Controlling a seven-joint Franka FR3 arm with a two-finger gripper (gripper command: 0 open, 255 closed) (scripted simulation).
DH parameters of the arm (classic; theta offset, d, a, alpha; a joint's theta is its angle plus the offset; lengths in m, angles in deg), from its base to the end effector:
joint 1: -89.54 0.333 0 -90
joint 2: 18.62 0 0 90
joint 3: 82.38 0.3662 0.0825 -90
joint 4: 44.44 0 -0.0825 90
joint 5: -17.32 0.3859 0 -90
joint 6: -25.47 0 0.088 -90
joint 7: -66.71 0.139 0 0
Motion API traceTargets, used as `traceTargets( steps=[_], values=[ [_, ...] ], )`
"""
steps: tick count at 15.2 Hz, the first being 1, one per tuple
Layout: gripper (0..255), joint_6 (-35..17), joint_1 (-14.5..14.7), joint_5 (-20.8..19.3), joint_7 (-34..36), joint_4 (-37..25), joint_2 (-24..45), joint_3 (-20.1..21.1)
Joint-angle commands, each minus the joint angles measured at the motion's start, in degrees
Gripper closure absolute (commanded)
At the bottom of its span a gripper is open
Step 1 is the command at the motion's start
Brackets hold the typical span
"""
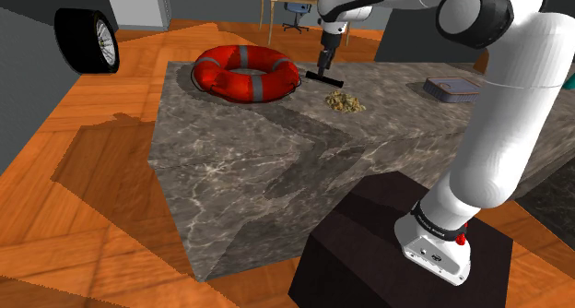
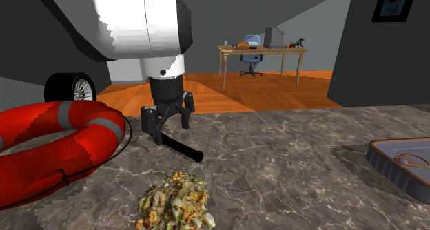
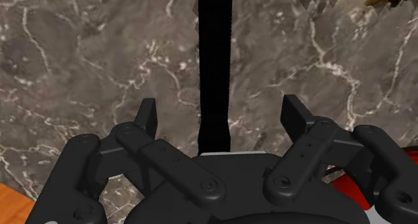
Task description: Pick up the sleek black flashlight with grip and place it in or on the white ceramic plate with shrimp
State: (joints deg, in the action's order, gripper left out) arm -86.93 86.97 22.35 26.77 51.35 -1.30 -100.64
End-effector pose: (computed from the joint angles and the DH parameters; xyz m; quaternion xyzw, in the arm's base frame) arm 0.6265 -0.2080 0.4509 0.9877 0.1563 -0.0015 0.0062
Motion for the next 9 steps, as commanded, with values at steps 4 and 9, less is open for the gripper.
traceTargets(
  steps=[4, 9],
  values=[
    [0, -3.3, 0.0, 0.4, -0.3, 2.3, 1.1, 0.2],
    [0, -4.4, -0.1, 0.6, -0.4, 3.0, 1.5, 0.2]
  ],
)
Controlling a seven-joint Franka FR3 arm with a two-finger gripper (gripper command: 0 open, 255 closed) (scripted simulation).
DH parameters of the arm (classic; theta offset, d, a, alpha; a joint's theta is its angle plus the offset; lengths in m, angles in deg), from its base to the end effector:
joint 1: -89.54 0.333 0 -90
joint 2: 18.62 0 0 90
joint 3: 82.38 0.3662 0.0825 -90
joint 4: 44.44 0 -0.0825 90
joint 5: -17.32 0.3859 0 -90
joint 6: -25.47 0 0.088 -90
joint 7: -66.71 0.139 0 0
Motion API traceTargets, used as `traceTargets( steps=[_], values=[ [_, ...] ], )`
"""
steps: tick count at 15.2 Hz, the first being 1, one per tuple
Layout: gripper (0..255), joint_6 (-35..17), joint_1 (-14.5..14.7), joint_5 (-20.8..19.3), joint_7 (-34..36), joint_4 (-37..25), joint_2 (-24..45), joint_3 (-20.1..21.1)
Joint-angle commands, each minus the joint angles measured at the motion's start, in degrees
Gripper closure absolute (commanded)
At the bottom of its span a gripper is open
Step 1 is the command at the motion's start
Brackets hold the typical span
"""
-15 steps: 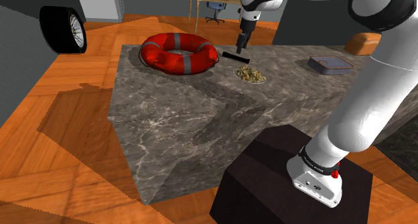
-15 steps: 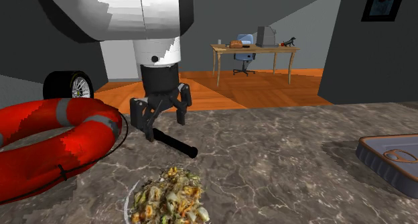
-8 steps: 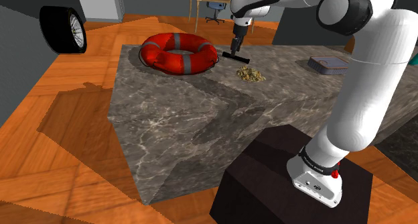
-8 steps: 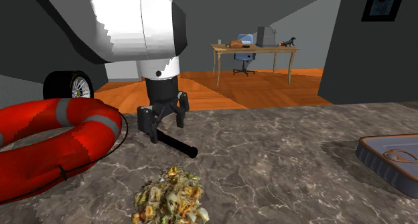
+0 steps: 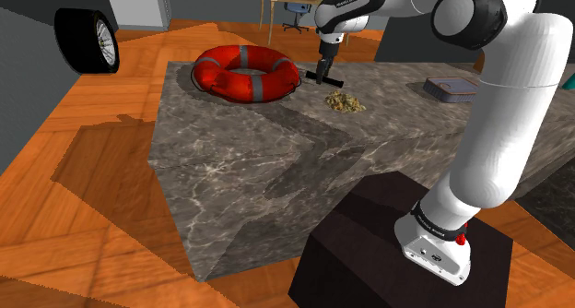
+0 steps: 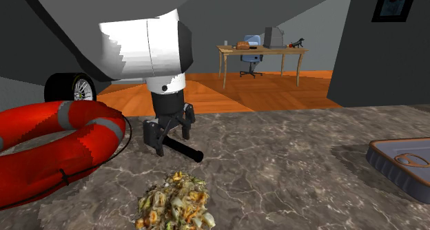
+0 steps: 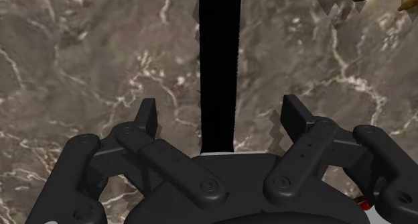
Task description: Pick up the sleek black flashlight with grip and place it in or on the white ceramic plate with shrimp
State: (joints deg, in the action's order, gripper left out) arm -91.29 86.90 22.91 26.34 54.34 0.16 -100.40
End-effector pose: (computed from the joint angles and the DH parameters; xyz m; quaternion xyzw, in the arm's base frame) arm 0.6280 -0.2079 0.4166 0.9875 0.1573 -0.0018 0.0063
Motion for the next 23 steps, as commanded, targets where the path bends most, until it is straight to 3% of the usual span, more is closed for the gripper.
traceTargets(
  steps=[1, 4, 5, 14, 23],
  values=[
    [0, -0.1, 0.0, 0.0, 0.0, 0.0, 0.0, 0.0],
    [0, 0.0, 0.0, 0.0, 0.0, 0.0, 0.0, 0.0],
    [255, 0.0, 0.0, 0.0, 0.0, 0.0, 0.0, 0.0],
    [255, -0.1, 0.0, 0.0, 0.0, 0.0, 0.0, 0.0],
    [255, 6.2, 0.1, -0.8, 0.4, -4.5, -1.8, -0.3]
  ],
)
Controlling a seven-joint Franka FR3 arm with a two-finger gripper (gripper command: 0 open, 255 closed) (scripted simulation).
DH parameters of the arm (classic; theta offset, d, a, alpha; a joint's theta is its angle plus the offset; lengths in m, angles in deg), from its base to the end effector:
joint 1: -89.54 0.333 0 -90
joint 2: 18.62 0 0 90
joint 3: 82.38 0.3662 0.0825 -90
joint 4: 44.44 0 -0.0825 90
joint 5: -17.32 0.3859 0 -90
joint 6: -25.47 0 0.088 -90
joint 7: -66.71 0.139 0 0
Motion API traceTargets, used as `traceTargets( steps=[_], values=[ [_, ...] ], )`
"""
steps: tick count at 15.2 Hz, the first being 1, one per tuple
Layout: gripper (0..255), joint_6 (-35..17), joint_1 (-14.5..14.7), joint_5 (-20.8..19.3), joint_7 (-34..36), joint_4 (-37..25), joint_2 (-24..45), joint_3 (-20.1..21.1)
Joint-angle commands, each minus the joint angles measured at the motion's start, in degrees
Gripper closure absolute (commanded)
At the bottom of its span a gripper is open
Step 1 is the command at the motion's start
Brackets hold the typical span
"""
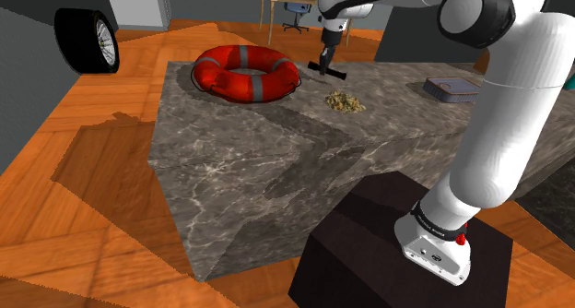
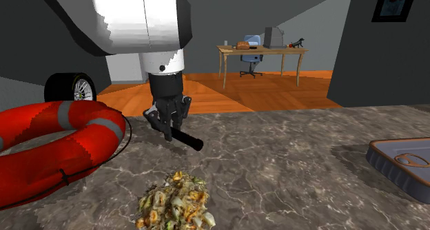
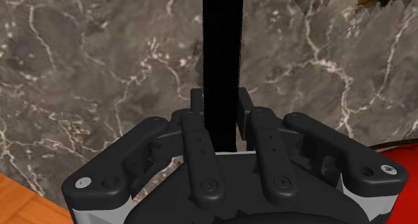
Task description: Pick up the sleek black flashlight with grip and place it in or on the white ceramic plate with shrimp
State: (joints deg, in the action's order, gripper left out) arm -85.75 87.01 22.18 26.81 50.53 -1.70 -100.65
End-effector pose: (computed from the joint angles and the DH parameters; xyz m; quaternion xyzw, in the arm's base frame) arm 0.6260 -0.2073 0.4603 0.9875 0.1573 -0.0014 0.0063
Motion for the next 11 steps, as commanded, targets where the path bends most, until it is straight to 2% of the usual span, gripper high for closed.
traceTargets(
  steps=[1, 11],
  values=[
    [255, 1.4, -0.1, -0.1, 0.0, -1.2, -0.1, -0.1],
    [255, 8.8, -0.2, -0.4, 0.2, -7.9, -0.9, -0.3]
  ],
)
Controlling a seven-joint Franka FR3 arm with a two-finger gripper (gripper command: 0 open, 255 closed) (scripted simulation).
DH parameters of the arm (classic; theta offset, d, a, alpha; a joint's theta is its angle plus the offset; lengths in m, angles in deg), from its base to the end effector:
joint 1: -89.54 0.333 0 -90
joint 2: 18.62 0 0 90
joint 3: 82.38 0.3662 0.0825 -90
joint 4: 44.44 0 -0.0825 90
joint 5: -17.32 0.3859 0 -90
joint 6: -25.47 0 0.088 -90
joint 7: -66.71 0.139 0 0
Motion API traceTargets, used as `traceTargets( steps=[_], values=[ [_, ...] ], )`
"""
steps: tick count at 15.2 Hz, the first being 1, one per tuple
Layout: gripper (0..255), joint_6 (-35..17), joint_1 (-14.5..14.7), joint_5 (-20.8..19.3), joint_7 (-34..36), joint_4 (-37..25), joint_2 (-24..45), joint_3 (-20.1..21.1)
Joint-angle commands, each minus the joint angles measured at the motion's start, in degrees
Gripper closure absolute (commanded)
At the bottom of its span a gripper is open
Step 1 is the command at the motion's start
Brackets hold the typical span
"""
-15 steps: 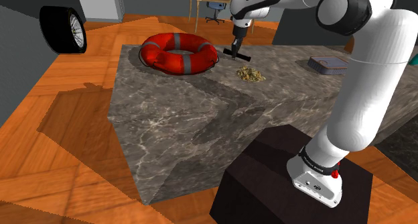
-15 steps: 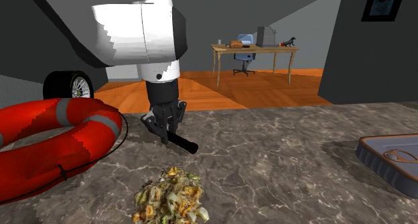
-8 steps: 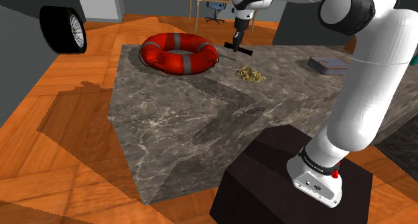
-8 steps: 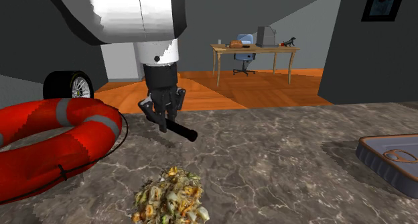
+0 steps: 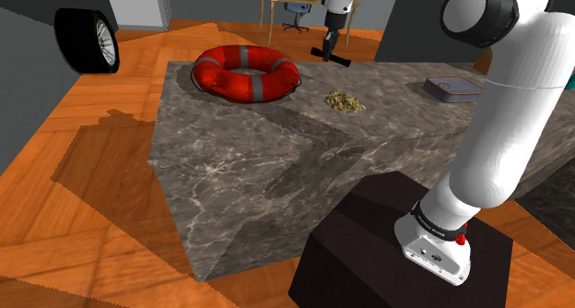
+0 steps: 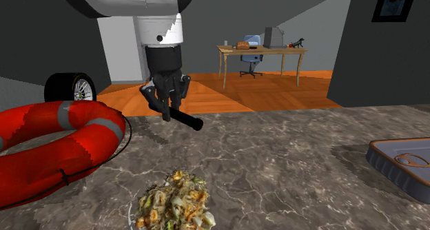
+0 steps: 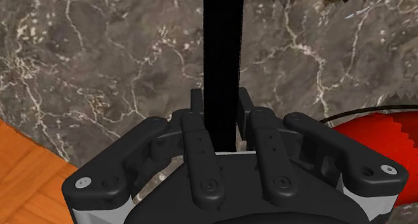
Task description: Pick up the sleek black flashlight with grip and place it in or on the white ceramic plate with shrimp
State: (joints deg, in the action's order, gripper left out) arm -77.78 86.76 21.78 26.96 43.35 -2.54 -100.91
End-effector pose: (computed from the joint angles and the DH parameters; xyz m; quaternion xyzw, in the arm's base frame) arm 0.6258 -0.2086 0.5176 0.9875 0.1574 -0.0015 0.0063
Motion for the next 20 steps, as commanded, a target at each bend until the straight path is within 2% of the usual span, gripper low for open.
traceTargets(
  steps=[1, 7, 13, 20],
  values=[
    [255, 1.3, 0.0, 0.0, 0.1, -1.2, -0.1, 0.0],
    [255, -3.8, 3.0, -5.0, 3.9, 18.6, -15.5, 0.4],
    [255, -5.6, 3.7, -9.2, 8.3, 34.2, -29.8, 2.4],
    [255, -10.3, 3.5, -9.5, 8.6, 39.2, -30.1, 2.3]
  ],
)
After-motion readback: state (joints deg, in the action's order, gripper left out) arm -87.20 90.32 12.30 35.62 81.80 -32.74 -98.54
